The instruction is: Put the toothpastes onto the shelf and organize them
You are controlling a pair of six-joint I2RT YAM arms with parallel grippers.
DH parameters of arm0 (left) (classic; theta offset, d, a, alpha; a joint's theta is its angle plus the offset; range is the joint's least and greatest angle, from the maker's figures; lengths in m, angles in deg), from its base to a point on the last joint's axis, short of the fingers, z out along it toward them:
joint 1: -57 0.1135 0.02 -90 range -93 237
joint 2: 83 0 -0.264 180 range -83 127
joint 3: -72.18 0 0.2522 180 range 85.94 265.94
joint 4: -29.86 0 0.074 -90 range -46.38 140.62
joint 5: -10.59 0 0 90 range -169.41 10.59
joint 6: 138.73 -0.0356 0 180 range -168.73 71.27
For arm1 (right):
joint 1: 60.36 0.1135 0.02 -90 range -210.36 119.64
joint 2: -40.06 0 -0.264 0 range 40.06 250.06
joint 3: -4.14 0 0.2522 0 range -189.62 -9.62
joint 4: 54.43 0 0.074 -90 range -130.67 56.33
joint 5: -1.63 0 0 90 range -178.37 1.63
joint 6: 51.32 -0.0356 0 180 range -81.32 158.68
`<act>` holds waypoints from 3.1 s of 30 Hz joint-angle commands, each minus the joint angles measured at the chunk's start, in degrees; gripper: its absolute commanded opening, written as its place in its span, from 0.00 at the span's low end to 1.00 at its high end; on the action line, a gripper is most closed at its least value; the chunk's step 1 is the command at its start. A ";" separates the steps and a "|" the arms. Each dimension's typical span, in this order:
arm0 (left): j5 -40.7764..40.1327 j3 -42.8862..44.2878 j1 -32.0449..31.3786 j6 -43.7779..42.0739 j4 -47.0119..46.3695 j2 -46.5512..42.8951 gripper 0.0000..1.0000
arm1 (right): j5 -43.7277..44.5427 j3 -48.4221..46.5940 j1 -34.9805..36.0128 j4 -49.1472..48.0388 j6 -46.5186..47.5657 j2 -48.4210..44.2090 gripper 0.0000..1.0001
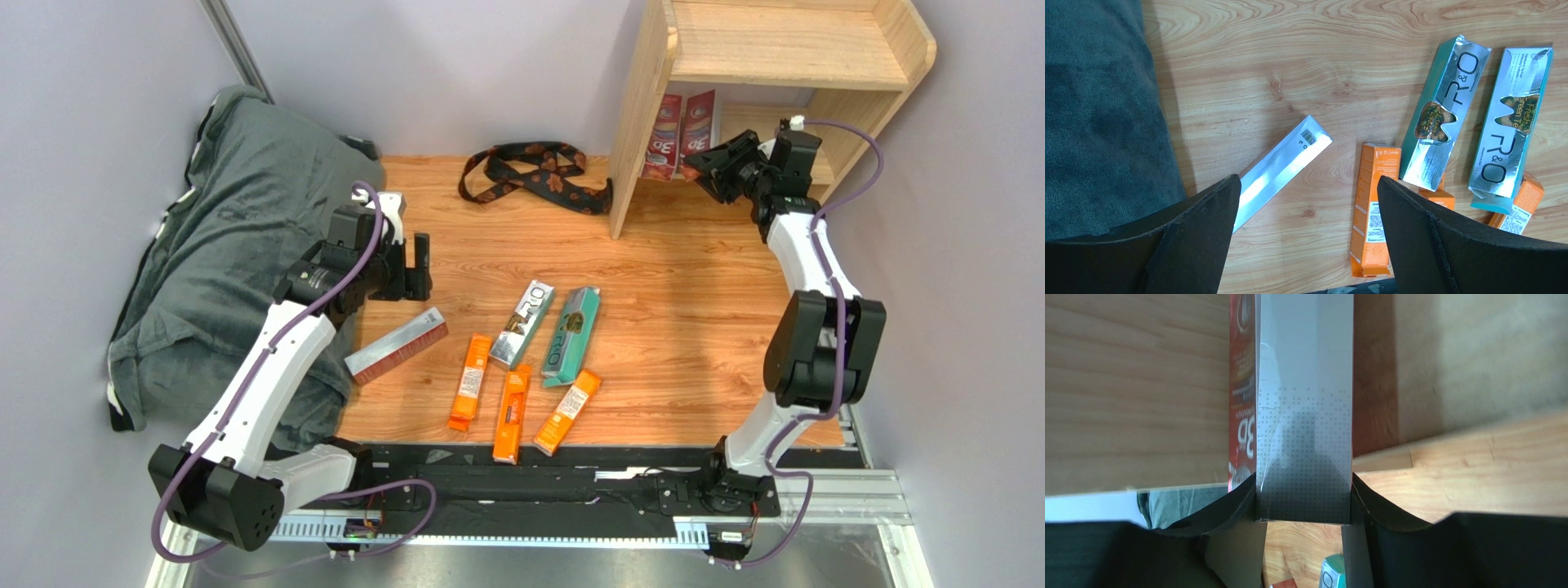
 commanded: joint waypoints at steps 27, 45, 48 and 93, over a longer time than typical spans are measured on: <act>1.89 -0.52 -0.06 -1.12 -1.09 -0.99 0.91 | -26.70 -10.64 -3.60 2.39 3.69 10.73 0.36; 2.59 -0.69 -0.06 -0.77 -1.35 -0.81 0.91 | -18.71 -3.79 -5.44 5.12 7.22 2.12 0.79; 2.59 -0.78 -0.06 -0.68 -1.27 -0.81 0.91 | -17.74 -3.43 -5.88 5.12 7.22 1.06 0.79; 2.59 -1.40 -0.06 -0.59 -1.44 -0.37 0.91 | -3.32 -19.60 -0.18 -9.81 -2.54 17.50 0.49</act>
